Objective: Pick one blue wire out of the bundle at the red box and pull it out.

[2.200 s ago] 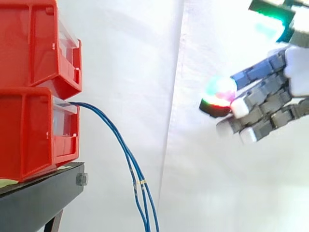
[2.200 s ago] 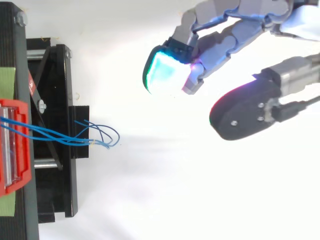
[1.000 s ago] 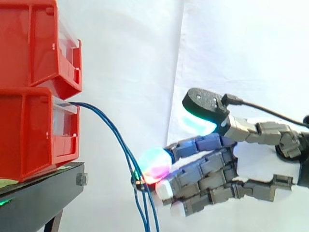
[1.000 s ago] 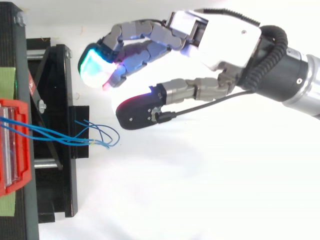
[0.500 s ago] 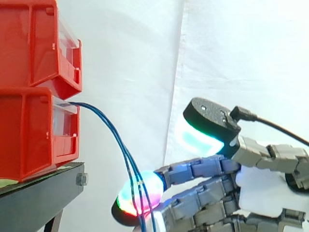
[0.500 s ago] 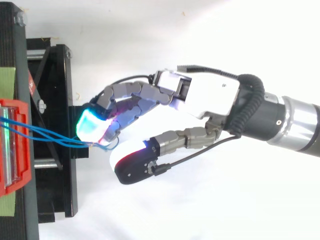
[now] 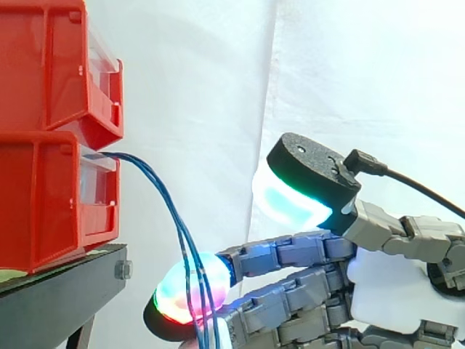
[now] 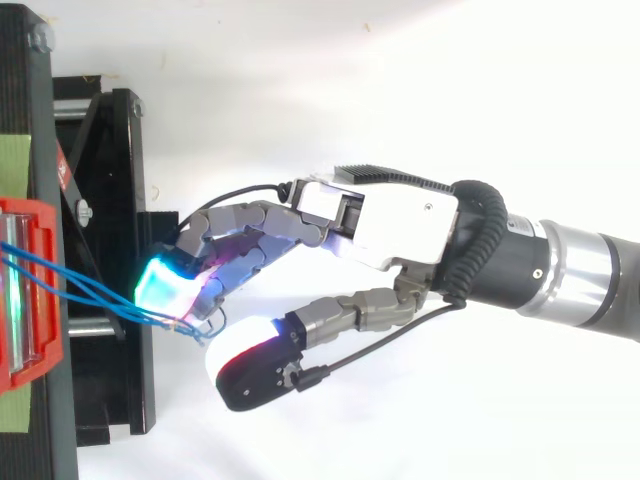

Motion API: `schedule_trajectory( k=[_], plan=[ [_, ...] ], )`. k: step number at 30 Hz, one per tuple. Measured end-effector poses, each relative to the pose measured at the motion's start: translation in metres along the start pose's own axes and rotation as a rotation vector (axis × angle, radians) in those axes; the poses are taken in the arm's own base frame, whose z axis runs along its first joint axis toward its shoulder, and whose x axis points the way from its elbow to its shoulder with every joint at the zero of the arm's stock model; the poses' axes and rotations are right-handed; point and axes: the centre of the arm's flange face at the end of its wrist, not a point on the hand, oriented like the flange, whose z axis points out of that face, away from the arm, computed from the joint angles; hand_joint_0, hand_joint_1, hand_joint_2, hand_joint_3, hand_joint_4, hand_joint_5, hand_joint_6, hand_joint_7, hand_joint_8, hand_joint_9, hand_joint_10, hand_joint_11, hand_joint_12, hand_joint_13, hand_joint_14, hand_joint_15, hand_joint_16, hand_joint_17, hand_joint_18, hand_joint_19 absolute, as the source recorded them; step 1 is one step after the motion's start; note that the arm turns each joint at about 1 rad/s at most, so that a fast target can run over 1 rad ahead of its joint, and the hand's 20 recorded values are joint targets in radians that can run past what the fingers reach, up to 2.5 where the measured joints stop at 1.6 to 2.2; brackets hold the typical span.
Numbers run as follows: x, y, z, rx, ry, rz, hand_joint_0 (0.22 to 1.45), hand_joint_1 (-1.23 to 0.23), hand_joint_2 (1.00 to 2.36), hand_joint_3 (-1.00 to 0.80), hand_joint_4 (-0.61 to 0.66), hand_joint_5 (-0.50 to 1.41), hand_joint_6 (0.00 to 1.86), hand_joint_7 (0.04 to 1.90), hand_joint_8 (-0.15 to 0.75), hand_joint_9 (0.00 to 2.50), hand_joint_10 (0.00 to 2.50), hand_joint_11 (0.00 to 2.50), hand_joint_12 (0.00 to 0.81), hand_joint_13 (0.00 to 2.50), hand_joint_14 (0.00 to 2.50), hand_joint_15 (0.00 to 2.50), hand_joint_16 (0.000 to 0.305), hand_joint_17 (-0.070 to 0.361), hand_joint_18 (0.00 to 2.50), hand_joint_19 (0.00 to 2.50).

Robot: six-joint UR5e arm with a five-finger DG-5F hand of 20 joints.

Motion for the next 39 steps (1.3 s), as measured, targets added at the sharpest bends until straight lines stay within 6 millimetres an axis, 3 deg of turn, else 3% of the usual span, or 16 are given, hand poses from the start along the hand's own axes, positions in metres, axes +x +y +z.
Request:
schedule_trajectory(
  k=[4, 9, 10, 13, 22, 25, 29, 39],
  plan=[
    [0.001, 0.000, 0.000, -0.001, 0.001, 0.000, 0.59, -0.67, 1.01, -0.32, 0.28, -0.09, 0.50, 1.31, 0.353, 0.90, 0.01, 0.36, 0.422, 0.65, 0.01, 0.22, 0.059, 0.133, 0.63, 0.38],
    [0.002, 0.001, 0.000, -0.004, 0.003, -0.001, 0.58, -0.68, 1.02, -0.23, 0.24, -0.12, 0.63, 1.21, 0.356, 0.90, 0.01, 0.42, 0.426, 0.67, 0.01, 0.25, 0.059, 0.133, 0.65, 0.38],
    [0.002, 0.001, 0.000, -0.004, 0.003, -0.002, 0.58, -0.68, 1.02, -0.22, 0.24, -0.15, 0.70, 1.08, 0.359, 0.90, 0.01, 0.44, 0.429, 0.67, 0.01, 0.26, 0.059, 0.134, 0.65, 0.38],
    [0.002, 0.001, 0.000, -0.005, 0.003, -0.001, 0.58, -0.69, 1.02, -0.16, 0.24, -0.17, 0.81, 0.97, 0.362, 0.90, 0.01, 0.47, 0.430, 0.68, 0.01, 0.26, 0.060, 0.134, 0.66, 0.39],
    [0.003, 0.005, 0.004, -0.010, 0.002, 0.003, 0.58, -0.68, 1.02, -0.02, 0.20, -0.19, 0.89, 0.93, 0.400, 0.91, 0.01, 0.53, 0.468, 0.72, 0.01, 0.28, 0.066, 0.150, 0.72, 0.38],
    [0.004, 0.007, 0.005, -0.014, 0.001, 0.005, 0.59, -0.67, 1.02, -0.06, 0.24, -0.19, 0.89, 0.90, 0.393, 0.91, 0.01, 0.52, 0.462, 0.72, 0.01, 0.29, 0.066, 0.148, 0.72, 0.38],
    [0.004, 0.009, 0.007, -0.017, 0.000, 0.006, 0.54, -0.63, 1.01, -0.31, 0.25, -0.17, 0.78, 0.92, 0.372, 0.91, 0.02, 0.52, 0.444, 0.71, 0.01, 0.30, 0.062, 0.140, 0.68, 0.42],
    [0.007, -0.004, 0.006, -0.010, 0.002, -0.005, 0.51, -0.59, 1.01, -0.42, 0.28, -0.12, 0.60, 1.15, 0.379, 0.92, 0.02, 0.51, 0.454, 0.71, 0.01, 0.30, 0.065, 0.146, 0.68, 0.42]
  ],
)
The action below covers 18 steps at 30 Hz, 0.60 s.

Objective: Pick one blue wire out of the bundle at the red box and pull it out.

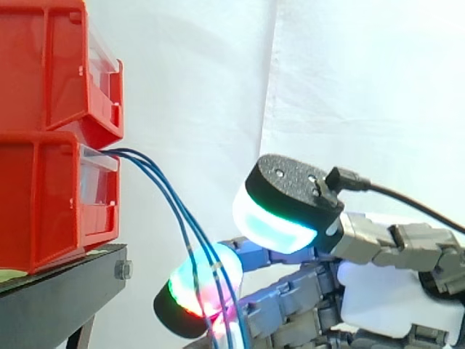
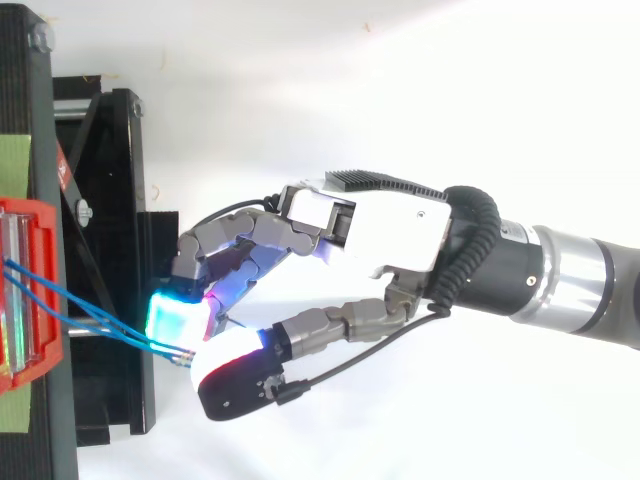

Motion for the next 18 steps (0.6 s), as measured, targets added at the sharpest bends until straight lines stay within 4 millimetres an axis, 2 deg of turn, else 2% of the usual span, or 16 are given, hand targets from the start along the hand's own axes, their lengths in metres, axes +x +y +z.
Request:
schedule_trajectory(
  k=[3, 10, 18],
  plan=[
    [0.002, -0.006, 0.001, -0.005, -0.001, 0.005, 0.52, -0.63, 1.01, -0.39, 0.24, -0.13, 0.62, 1.15, 0.373, 0.92, 0.01, 0.52, 0.450, 0.71, 0.01, 0.31, 0.064, 0.143, 0.67, 0.42],
    [0.004, -0.011, 0.003, -0.014, -0.004, 0.010, 0.55, -0.70, 1.01, -0.36, 0.23, -0.15, 0.69, 1.06, 0.363, 0.90, 0.01, 0.52, 0.443, 0.71, 0.01, 0.31, 0.062, 0.140, 0.67, 0.42],
    [0.011, -0.018, 0.016, -0.030, 0.007, 0.030, 0.57, -0.72, 1.01, -0.32, 0.23, -0.16, 0.73, 1.00, 0.359, 0.90, 0.01, 0.53, 0.440, 0.72, 0.01, 0.31, 0.061, 0.138, 0.68, 0.42]
  ],
)
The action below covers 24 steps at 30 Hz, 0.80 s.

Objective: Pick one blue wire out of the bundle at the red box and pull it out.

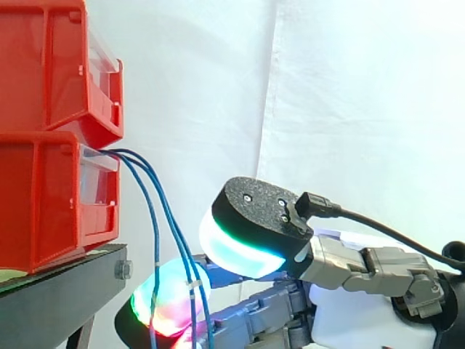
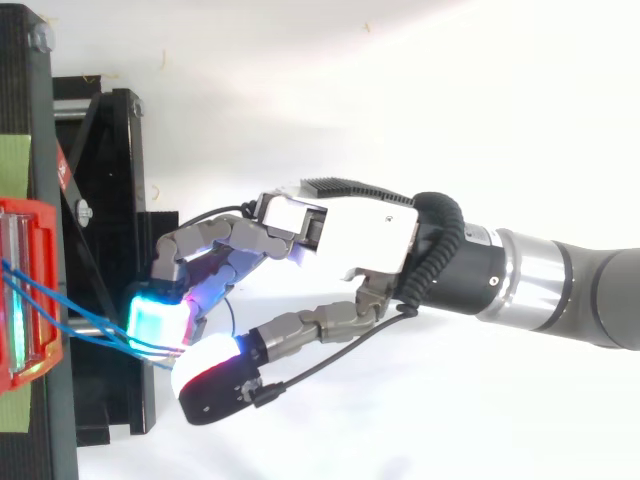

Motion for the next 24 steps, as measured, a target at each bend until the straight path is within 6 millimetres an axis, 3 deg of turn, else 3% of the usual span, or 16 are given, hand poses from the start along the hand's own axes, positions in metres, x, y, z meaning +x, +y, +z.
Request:
schedule_trajectory(
  k=[6, 12, 17, 21, 24],
  plan=[
    [0.001, -0.001, 0.002, -0.003, 0.004, 0.004, 0.57, -0.72, 1.01, -0.31, 0.23, -0.16, 0.74, 0.99, 0.356, 0.90, 0.01, 0.52, 0.436, 0.72, 0.01, 0.32, 0.061, 0.137, 0.68, 0.42],
    [0.003, -0.021, 0.000, -0.006, 0.007, 0.010, 0.58, -0.71, 1.02, -0.25, 0.20, -0.17, 0.79, 0.97, 0.358, 0.90, 0.01, 0.53, 0.435, 0.72, 0.01, 0.32, 0.061, 0.136, 0.68, 0.42],
    [0.004, -0.025, 0.003, -0.031, 0.009, 0.032, 0.57, -0.67, 1.02, -0.13, 0.20, -0.19, 0.85, 0.97, 0.360, 0.90, 0.01, 0.54, 0.439, 0.72, 0.01, 0.32, 0.061, 0.137, 0.68, 0.42],
    [0.003, -0.025, 0.003, -0.033, 0.010, 0.035, 0.56, -0.64, 1.02, -0.16, 0.22, -0.19, 0.86, 0.95, 0.364, 0.90, 0.02, 0.54, 0.441, 0.72, 0.01, 0.32, 0.062, 0.138, 0.68, 0.43],
    [0.003, -0.025, 0.003, -0.033, 0.009, 0.038, 0.52, -0.56, 1.01, -0.34, 0.24, -0.18, 0.77, 0.95, 0.369, 0.90, 0.01, 0.53, 0.453, 0.72, 0.01, 0.33, 0.064, 0.145, 0.68, 0.44]
  ],
)
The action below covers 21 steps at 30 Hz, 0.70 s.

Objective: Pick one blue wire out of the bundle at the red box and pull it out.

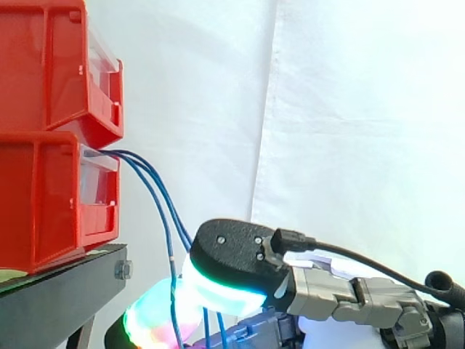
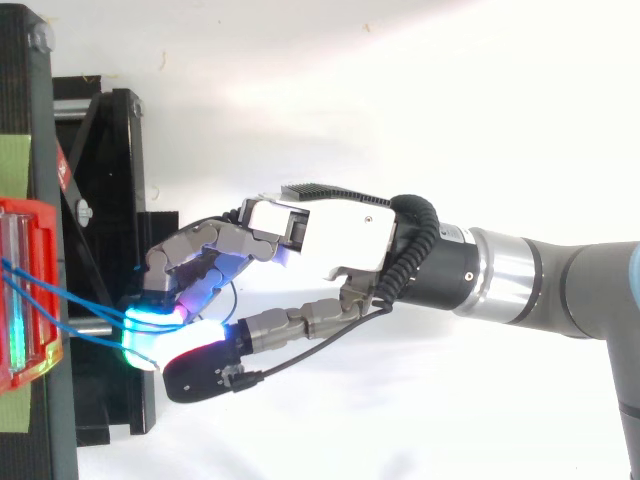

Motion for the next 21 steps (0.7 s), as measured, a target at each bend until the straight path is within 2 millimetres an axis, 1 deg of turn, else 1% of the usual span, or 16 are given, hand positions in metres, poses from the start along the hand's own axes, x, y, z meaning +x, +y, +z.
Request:
schedule_trajectory(
  k=[2, 5, 9, 13, 14, 15, 17, 21],
  plan=[
    [-0.0007, 0.0001, 0.0002, 0.000, -0.001, 0.004, 0.50, -0.51, 1.01, -0.40, 0.25, -0.17, 0.73, 0.97, 0.376, 0.90, 0.02, 0.52, 0.461, 0.72, 0.01, 0.33, 0.067, 0.150, 0.68, 0.43],
    [-0.0014, 0.0005, 0.0007, -0.002, -0.002, 0.014, 0.49, -0.48, 1.01, -0.44, 0.25, -0.17, 0.71, 1.00, 0.382, 0.90, 0.01, 0.53, 0.465, 0.72, 0.01, 0.33, 0.068, 0.154, 0.68, 0.44],
    [-0.0031, 0.0002, 0.0010, -0.002, -0.003, 0.034, 0.49, -0.49, 1.00, -0.43, 0.24, -0.17, 0.70, 1.00, 0.382, 0.90, 0.01, 0.52, 0.466, 0.72, 0.01, 0.33, 0.068, 0.154, 0.68, 0.44],
    [-0.0055, -0.0001, 0.0014, -0.002, -0.003, 0.051, 0.52, -0.53, 1.01, -0.36, 0.22, -0.17, 0.71, 1.02, 0.370, 0.89, 0.02, 0.53, 0.454, 0.72, 0.01, 0.33, 0.066, 0.148, 0.66, 0.45],
    [-0.0061, -0.0001, 0.0016, -0.002, -0.002, 0.055, 0.53, -0.54, 1.01, -0.33, 0.23, -0.18, 0.76, 0.96, 0.370, 0.89, 0.02, 0.53, 0.451, 0.72, 0.01, 0.34, 0.065, 0.146, 0.66, 0.45],
    [-0.0068, -0.0002, 0.0017, -0.002, -0.001, 0.060, 0.53, -0.55, 1.01, -0.31, 0.22, -0.18, 0.76, 0.97, 0.368, 0.90, 0.01, 0.53, 0.450, 0.72, 0.01, 0.34, 0.064, 0.145, 0.67, 0.45],
    [-0.0078, -0.0003, 0.0020, -0.003, 0.003, 0.068, 0.55, -0.59, 1.02, -0.23, 0.20, -0.19, 0.82, 0.96, 0.365, 0.91, 0.01, 0.55, 0.444, 0.73, 0.01, 0.34, 0.063, 0.142, 0.67, 0.45],
    [-0.0100, -0.0005, 0.0025, -0.005, 0.012, 0.084, 0.57, -0.63, 1.02, -0.13, 0.21, -0.20, 0.87, 0.95, 0.378, 0.92, 0.01, 0.55, 0.452, 0.75, 0.01, 0.34, 0.065, 0.146, 0.70, 0.44]
  ],
)
